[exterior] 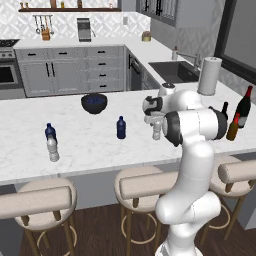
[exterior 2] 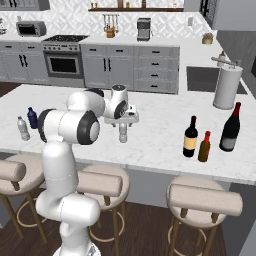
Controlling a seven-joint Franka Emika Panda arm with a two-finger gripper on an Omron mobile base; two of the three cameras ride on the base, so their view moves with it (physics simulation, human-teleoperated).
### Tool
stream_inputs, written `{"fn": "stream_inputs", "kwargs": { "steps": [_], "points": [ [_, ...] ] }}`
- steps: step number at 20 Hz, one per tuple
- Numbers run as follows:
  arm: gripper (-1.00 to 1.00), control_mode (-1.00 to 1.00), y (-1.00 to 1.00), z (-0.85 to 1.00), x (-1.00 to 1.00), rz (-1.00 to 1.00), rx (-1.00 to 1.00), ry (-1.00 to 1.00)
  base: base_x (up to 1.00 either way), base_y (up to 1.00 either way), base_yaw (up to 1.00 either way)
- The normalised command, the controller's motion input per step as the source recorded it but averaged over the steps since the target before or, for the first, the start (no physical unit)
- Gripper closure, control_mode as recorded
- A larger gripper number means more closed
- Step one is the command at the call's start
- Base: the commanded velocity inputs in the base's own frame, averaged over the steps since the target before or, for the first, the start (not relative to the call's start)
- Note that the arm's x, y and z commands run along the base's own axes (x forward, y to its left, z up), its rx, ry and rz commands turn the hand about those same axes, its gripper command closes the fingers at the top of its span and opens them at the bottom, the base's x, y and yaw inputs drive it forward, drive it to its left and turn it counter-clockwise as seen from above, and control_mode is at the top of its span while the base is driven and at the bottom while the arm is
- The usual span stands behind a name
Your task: Move the plastic bottles in the middle to the plastics group, and the glass bottles in the middle to the glass group.
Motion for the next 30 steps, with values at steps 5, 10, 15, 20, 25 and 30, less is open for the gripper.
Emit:
{"fn": "stream_inputs", "kwargs": {
  "steps": [5, 10, 15, 20, 25, 30],
  "points": [
    [-1.00, -1.00, 0.01, -0.15, 0.02, 0.00, 0.00, 0.00, 0.00, 0.00, 0.00],
    [-1.00, -1.00, 0.00, -0.10, 0.00, 0.00, 0.00, 0.00, 0.00, 0.00, 0.00],
    [-1.00, -1.00, 0.00, -0.08, 0.00, 0.00, 0.00, -0.03, 0.00, 0.00, 0.00],
    [-1.00, -1.00, 0.00, -0.14, 0.00, 0.00, 0.03, -0.11, 0.00, 0.00, 0.00],
    [-1.00, -1.00, 0.00, -0.08, 0.00, 0.00, 0.01, -0.01, 0.00, 0.00, 0.00],
    [-1.00, -1.00, 0.00, -0.03, 0.00, 0.00, 0.00, -0.01, 0.00, 0.00, 0.00]
  ]
}}
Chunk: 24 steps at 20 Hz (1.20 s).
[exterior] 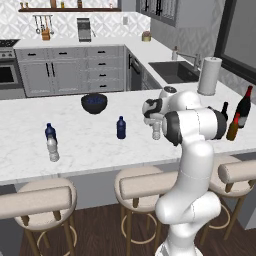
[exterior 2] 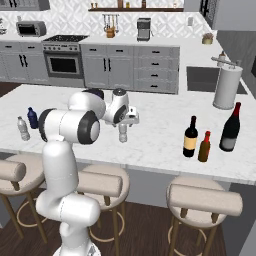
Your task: Move the plastic bottles in the middle to the plastics group, and the glass bottles in the middle to the glass group.
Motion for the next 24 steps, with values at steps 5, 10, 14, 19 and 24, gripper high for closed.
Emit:
{"fn": "stream_inputs", "kwargs": {
  "steps": [5, 10, 14, 19, 24],
  "points": [
    [1.00, -1.00, 0.00, -0.01, 0.00, 0.00, 0.00, -0.02, 0.00, 0.00, 0.00],
    [1.00, -1.00, 0.00, 0.00, 0.00, 0.00, 0.00, 0.00, 0.00, 0.00, 0.00],
    [1.00, -1.00, 0.00, 0.08, -0.17, 0.00, 0.00, -0.02, 0.00, 0.00, 0.00],
    [1.00, -1.00, 0.11, 0.27, -0.64, 0.07, 0.03, -0.07, 0.00, 0.00, 0.00],
    [1.00, -1.00, 0.49, 0.13, -0.63, 0.17, 0.00, -0.04, 0.00, 0.00, 0.00]
  ]
}}
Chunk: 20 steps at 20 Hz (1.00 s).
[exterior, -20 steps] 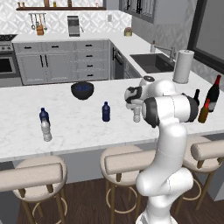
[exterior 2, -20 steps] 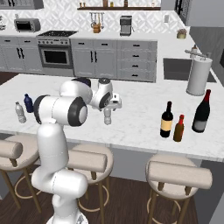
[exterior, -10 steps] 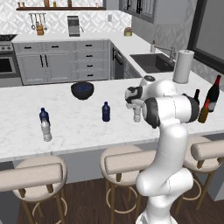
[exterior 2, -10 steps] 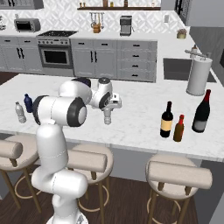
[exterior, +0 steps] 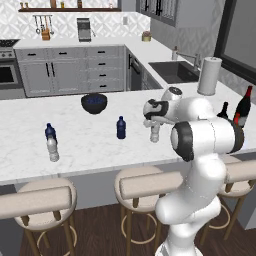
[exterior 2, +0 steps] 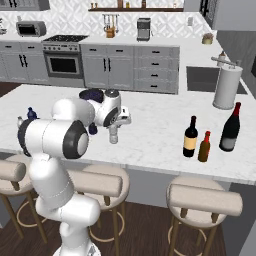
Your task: Move the plastic bottles in the middle to the plastics group, and the glass bottles in the middle to the glass group.
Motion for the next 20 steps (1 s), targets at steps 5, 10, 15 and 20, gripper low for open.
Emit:
{"fn": "stream_inputs", "kwargs": {
  "steps": [5, 10, 15, 20],
  "points": [
    [1.00, -1.00, 0.85, 0.03, -0.48, 0.22, 0.00, 0.00, 0.00, 0.00, 0.00],
    [1.00, -1.00, 0.93, 0.12, -0.14, 0.26, 0.00, 0.00, 0.00, 0.00, 0.00],
    [1.00, -1.00, 0.95, 0.04, -0.14, 0.23, 0.00, 0.00, 0.00, 0.00, 0.00],
    [1.00, -1.00, 0.92, 0.00, -0.03, 0.21, 0.00, 0.00, 0.00, 0.00, 0.00]
  ]
}}
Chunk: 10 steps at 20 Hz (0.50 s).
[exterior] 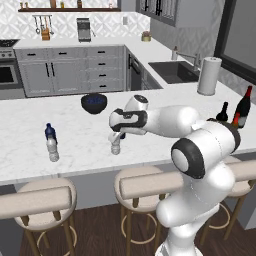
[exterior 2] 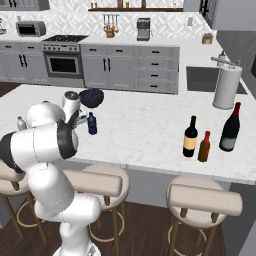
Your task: Move the plastic bottles in the middle to the plastics group, and the glass bottles in the middle to the glass group.
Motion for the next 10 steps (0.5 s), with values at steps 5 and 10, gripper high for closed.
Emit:
{"fn": "stream_inputs", "kwargs": {
  "steps": [5, 10],
  "points": [
    [1.00, -1.00, 0.89, 0.00, 0.00, 0.19, 0.00, 0.00, 0.00, 0.00, 0.00],
    [1.00, -1.00, 0.69, 0.00, 0.03, 0.10, 0.00, -0.02, 0.00, 0.00, 0.00]
  ]
}}
